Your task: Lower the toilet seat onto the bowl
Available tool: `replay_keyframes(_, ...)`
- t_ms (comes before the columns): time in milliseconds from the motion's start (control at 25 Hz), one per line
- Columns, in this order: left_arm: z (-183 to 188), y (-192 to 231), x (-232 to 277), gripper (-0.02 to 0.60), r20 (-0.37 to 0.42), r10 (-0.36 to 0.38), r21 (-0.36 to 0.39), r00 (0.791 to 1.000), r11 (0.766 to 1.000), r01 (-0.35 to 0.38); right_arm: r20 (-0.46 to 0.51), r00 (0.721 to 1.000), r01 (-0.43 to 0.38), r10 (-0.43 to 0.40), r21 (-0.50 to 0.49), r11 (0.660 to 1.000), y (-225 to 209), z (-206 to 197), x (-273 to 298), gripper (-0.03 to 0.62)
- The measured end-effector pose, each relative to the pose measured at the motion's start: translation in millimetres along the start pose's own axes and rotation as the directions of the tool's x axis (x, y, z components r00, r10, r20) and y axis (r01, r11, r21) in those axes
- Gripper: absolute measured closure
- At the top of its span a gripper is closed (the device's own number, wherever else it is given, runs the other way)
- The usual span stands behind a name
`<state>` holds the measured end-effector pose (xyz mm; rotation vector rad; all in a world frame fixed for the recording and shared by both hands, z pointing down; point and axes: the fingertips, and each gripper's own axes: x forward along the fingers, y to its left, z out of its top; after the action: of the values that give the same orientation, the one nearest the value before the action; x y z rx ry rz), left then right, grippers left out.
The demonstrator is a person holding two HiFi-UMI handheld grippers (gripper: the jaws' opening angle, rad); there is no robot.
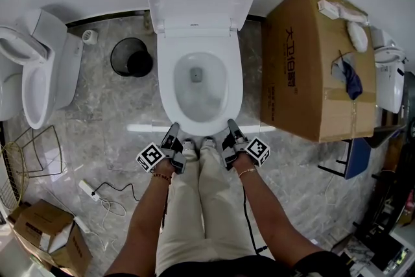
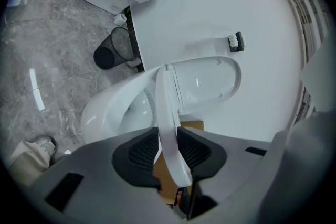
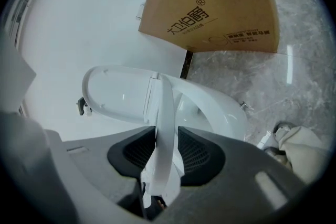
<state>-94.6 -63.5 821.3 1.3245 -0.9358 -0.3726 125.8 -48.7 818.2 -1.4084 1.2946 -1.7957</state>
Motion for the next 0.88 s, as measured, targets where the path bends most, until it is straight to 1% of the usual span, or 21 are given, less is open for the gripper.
replay_keyframes(160,-1.8,14.8,3.2,0.479,-0.024,0.045,0.036,0.999,0.998,-0.044,-0.004,0.999,0.054,-0.054,-0.039,0.998,-13.7,4.2,-0.9,0.473)
replay_keyframes(320,-4.2,25.2,1.5,0.476,-0.041,0.076,0.066,0.996,0.995,-0.073,-0.005,0.996,0.084,-0.085,-0.056,0.995,-27.2,8.3,-7.8,0.473)
replay_keyframes(400,-2.5,28.1,0.3,0.476,-0.040,0.089,0.080,0.995,0.993,-0.086,-0.003,0.996,0.092,-0.092,-0.057,0.994,-31.1,10.3,-10.4,0.473)
replay_keyframes(480,2.0,32.1,-3.7,0.476,-0.022,0.109,0.086,0.994,0.991,-0.106,-0.002,0.995,0.097,-0.097,-0.061,0.993,-32.8,10.4,-12.1,0.473)
replay_keyframes(520,4.2,34.0,-7.7,0.488,-0.010,0.119,0.088,0.993,0.989,-0.117,-0.003,0.995,0.099,-0.099,-0.065,0.993,-33.2,9.4,-13.6,0.474)
replay_keyframes(560,6.1,35.1,-12.5,0.516,0.001,0.126,0.096,0.992,0.987,-0.126,-0.006,0.995,0.101,-0.102,-0.071,0.992,-33.3,8.0,-15.2,0.475)
replay_keyframes(680,5.9,33.5,-23.4,0.552,-0.003,0.145,0.162,0.989,0.977,-0.142,-0.022,0.994,0.101,-0.105,-0.122,0.987,-29.1,4.9,-18.2,0.499)
replay_keyframes(800,3.7,26.3,-26.4,0.575,-0.013,0.152,0.227,0.988,0.963,-0.145,-0.025,0.994,0.102,-0.108,-0.180,0.978,-22.0,4.8,-19.2,0.580)
replay_keyframes(880,6.6,18.6,-26.7,0.578,0.003,0.159,0.276,0.987,0.949,-0.153,-0.021,0.995,0.093,-0.099,-0.197,0.976,-15.1,5.0,-18.5,0.588)
